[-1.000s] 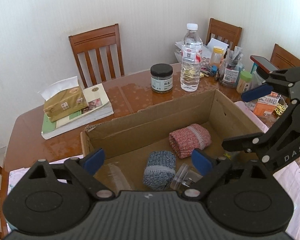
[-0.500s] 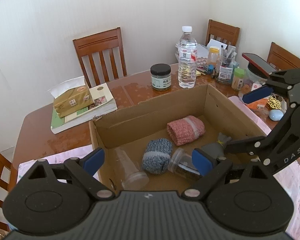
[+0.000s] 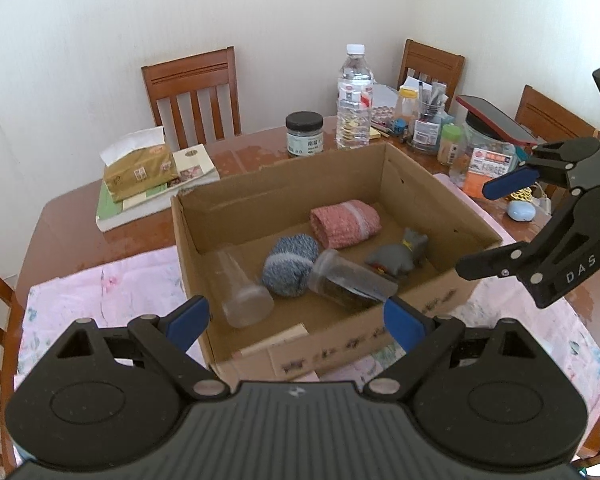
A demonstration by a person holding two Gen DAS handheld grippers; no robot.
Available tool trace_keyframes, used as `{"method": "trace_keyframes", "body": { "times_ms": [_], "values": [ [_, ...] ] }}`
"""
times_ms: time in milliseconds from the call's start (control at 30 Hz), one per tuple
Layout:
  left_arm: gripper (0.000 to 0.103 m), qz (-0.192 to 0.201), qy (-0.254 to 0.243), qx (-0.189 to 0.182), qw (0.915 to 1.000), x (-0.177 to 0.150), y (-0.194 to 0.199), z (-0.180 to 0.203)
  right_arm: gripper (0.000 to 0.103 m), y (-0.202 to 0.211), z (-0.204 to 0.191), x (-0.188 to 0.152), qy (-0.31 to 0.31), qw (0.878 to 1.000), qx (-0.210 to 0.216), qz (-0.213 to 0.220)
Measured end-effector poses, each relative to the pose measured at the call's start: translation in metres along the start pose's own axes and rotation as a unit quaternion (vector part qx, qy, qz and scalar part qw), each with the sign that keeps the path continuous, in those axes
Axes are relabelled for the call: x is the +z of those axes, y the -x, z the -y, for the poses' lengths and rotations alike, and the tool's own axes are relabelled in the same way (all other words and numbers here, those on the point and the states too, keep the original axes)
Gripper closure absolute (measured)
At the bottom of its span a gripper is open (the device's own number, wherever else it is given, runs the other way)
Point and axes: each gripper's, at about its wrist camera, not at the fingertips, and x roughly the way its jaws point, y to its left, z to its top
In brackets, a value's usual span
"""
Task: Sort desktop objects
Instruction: 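Withdraw both open tools from the box back over the table, then lower the left tool to the blue-white toy figure while the right tool approaches the white bottle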
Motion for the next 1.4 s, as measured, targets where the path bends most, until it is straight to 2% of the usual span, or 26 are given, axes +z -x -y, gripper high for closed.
{"method": "trace_keyframes", "body": {
  "times_ms": [233,400,600,967,1200,1400],
  "values": [
    [0.009,-0.009,0.008,-0.004,0.9999,-0.02,0.01,0.002,0.0,0.011,-0.005,-0.022,-0.01,1.0,0.0,-0.003],
    [0.009,-0.021,0.039,-0.013,0.9989,-0.038,0.011,-0.004,0.0,0.02,-0.007,-0.04,-0.03,1.0,-0.004,-0.005],
    [0.009,-0.047,0.037,0.011,0.9981,-0.062,0.006,-0.004,0.0,0.028,-0.013,-0.063,-0.062,0.998,0.0,-0.011],
    [0.009,-0.063,0.056,0.016,0.9963,-0.092,0.003,-0.002,0.0,0.034,-0.037,-0.098,-0.06,0.997,-0.042,-0.028],
    [0.009,-0.071,0.079,0.012,0.9943,-0.108,-0.003,-0.006,0.0,0.031,-0.046,-0.117,-0.081,0.995,-0.025,-0.051],
    [0.013,-0.078,0.061,0.024,0.9948,-0.115,-0.012,-0.005,0.0,0.027,-0.052,-0.124,-0.089,0.994,-0.019,-0.06]
  ]
}}
